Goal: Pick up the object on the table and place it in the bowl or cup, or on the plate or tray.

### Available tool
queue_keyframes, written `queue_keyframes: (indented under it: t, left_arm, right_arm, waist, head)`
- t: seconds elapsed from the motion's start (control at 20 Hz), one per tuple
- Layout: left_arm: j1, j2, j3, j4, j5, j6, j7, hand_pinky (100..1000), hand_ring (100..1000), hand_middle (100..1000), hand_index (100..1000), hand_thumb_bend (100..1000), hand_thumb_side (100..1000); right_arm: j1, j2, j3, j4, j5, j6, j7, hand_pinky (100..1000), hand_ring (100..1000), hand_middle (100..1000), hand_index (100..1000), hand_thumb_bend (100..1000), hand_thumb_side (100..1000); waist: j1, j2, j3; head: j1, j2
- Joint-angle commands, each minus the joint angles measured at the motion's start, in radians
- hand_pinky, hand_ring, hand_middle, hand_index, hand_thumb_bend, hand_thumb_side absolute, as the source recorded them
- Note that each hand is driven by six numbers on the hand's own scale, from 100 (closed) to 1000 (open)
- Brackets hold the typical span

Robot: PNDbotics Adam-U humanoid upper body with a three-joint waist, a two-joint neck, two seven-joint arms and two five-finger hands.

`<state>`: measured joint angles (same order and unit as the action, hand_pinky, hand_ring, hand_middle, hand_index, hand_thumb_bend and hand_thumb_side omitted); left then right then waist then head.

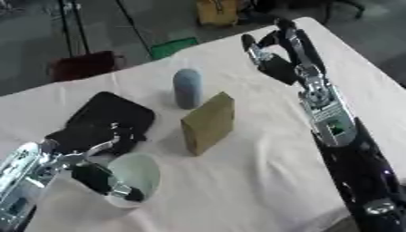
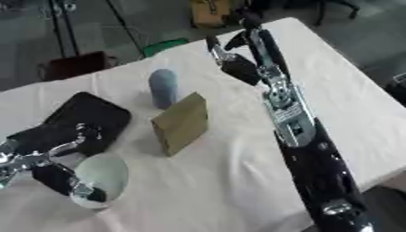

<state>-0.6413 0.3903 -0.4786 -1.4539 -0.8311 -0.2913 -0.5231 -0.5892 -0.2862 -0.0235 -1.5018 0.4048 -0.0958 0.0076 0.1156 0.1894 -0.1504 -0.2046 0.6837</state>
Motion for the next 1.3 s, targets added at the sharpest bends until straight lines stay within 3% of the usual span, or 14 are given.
queue_keyframes:
  t: [0.05, 1.3]
  left_arm:
    - [-0.009, 0.022, -0.005, -0.006, -0.017, -0.018, -0.008, 847, 846, 865, 895, 1000, 812]
    - [0.002, 0.005, -0.022, 0.003, -0.130, -0.055, 0.019, 856, 840, 870, 908, 1000, 777]
  right_arm:
    - [-0.019, -0.012, 0.002, -0.015, 0.006, -0.001, 0.001, 693, 570, 803, 861, 320, 547]
    - [-0.019, -0.013, 0.002, -0.015, 0.006, -0.002, 0.001, 693, 570, 803, 861, 319, 547]
  waist:
    - [-0.005, -0.020, 0.000]
    - [-0.003, -0.020, -0.008]
  head:
    - [-0.001, -0.013]
    - [-0.002, -0.018]
